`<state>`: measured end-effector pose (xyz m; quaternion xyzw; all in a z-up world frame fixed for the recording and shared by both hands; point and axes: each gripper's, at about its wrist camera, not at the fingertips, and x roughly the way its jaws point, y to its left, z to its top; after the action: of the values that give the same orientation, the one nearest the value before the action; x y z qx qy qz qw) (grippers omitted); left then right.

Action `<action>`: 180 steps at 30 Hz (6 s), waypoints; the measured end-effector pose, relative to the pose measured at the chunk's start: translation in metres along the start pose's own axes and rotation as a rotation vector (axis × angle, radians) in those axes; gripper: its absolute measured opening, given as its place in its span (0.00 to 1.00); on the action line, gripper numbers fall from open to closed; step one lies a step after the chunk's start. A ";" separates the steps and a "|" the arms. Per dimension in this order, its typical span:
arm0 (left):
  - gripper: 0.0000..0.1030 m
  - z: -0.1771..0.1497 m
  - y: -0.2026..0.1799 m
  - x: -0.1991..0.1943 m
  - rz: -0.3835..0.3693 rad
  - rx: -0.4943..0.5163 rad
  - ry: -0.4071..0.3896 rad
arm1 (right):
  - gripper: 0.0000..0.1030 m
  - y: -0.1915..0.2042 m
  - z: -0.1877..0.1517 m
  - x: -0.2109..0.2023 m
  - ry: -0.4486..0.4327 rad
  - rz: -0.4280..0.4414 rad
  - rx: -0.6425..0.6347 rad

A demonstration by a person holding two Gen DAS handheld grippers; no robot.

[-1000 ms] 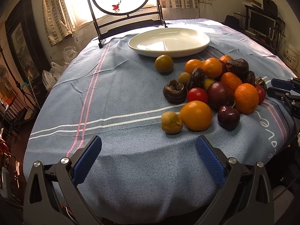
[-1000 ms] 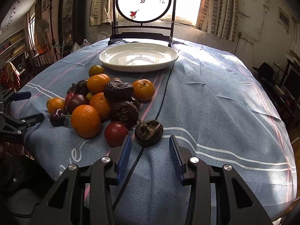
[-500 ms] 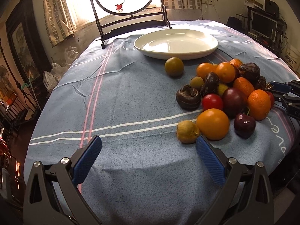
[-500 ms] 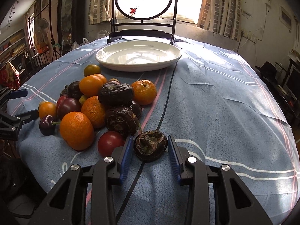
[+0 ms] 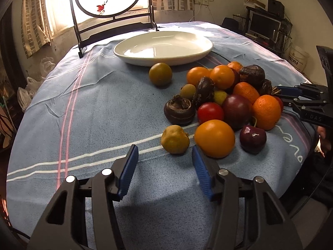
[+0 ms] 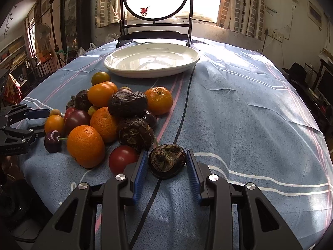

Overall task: Organize fruits
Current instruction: 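Grasp the dark dried fruit with the right tool while the left tool reaches for a yellow plum, then carry both fruits onto the white plate and open both tools, then grasp the red tomato with the right tool while the left tool grasps an orange, then lower the tomato and orange onto the plate and open both tools, then grasp a dark red cherry with the left tool while the right tool grasps a mandarin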

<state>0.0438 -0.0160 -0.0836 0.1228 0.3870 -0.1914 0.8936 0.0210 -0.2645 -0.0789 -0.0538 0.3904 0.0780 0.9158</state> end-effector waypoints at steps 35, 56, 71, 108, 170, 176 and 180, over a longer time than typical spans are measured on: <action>0.27 0.024 0.007 -0.045 -0.052 -0.031 -0.203 | 0.36 -0.020 0.027 -0.036 -0.113 0.064 0.044; 0.61 0.195 0.055 0.099 -0.082 -0.155 -0.004 | 0.59 -0.021 0.202 0.088 -0.082 0.138 0.043; 0.65 0.030 -0.009 -0.020 -0.162 0.056 -0.016 | 0.58 -0.033 0.063 -0.021 -0.105 0.143 0.097; 0.25 0.005 0.001 -0.025 -0.111 -0.053 -0.074 | 0.29 0.018 -0.003 -0.010 0.005 0.207 -0.039; 0.68 0.052 -0.001 -0.023 -0.181 -0.029 -0.061 | 0.42 -0.032 0.065 -0.018 -0.099 0.151 0.070; 0.64 0.011 -0.050 -0.025 -0.199 0.058 -0.044 | 0.42 -0.040 0.023 -0.043 -0.105 0.136 0.126; 0.49 0.011 -0.061 -0.012 -0.200 0.052 -0.044 | 0.42 -0.041 0.009 -0.051 -0.106 0.135 0.137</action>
<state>0.0164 -0.0720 -0.0717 0.1024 0.3724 -0.2922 0.8749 -0.0002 -0.3084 -0.0341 0.0398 0.3484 0.1155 0.9293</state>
